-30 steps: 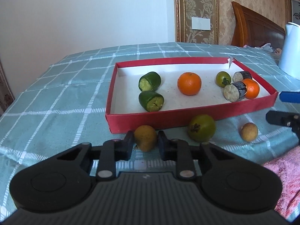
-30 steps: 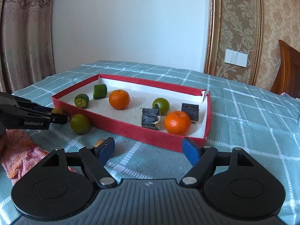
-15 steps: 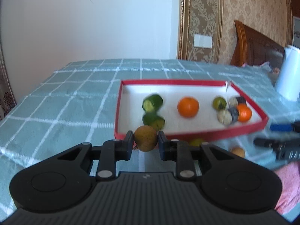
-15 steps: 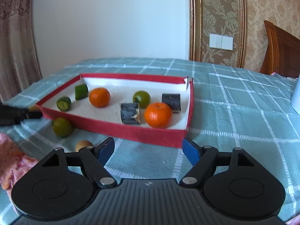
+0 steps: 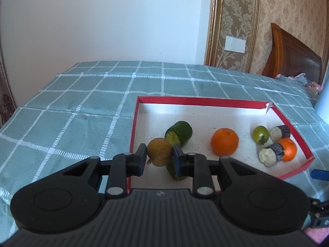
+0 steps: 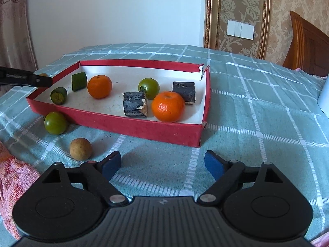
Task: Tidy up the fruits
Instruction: 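Carry the brown fruit into the red tray and open the left gripper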
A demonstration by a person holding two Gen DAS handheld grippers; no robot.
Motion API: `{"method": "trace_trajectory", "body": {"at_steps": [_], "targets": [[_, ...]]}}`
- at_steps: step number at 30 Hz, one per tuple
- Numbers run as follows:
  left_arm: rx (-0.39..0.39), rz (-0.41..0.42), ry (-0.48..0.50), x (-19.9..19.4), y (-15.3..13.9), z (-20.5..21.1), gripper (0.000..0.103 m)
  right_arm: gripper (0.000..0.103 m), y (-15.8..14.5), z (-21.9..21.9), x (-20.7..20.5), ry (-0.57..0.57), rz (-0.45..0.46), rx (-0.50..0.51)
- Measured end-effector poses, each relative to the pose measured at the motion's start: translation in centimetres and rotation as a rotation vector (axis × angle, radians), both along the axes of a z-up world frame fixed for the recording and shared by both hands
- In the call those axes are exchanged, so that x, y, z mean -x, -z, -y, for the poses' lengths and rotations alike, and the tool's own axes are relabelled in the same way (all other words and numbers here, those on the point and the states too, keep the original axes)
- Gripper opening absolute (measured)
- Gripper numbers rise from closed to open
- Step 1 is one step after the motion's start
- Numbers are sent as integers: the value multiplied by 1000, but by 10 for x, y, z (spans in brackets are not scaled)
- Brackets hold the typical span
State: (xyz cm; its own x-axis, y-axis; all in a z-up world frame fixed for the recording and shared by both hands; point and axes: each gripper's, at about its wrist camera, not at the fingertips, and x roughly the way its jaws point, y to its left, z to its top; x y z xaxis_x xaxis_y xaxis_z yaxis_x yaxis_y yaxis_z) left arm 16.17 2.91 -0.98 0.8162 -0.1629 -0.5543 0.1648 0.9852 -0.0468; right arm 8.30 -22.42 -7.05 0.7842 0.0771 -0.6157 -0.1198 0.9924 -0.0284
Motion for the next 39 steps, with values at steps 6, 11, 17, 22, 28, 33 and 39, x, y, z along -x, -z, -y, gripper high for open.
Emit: {"method": "trace_trajectory", "body": {"at_steps": [6, 11, 17, 22, 28, 33, 39], "targets": [[-32, -8, -5, -17, 6, 7, 25, 91, 0, -1, 0, -2, -2, 1], [-42, -16, -5, -28, 10, 11, 25, 92, 0, -1, 0, -3, -3, 1], [-52, -19, -14, -35, 16, 14, 26, 94, 0, -2, -1, -6, -6, 1], [-27, -9, -16, -33, 18, 9, 31, 94, 0, -2, -1, -6, -7, 1], [-5, 41, -15, -18, 12, 7, 54, 95, 0, -2, -1, -6, -7, 0], [1, 137, -44, 8, -3, 4, 77, 95, 1, -2, -1, -6, -7, 0], [-16, 197, -18, 52, -14, -3, 84, 95, 0, -2, -1, -6, -8, 0]]}}
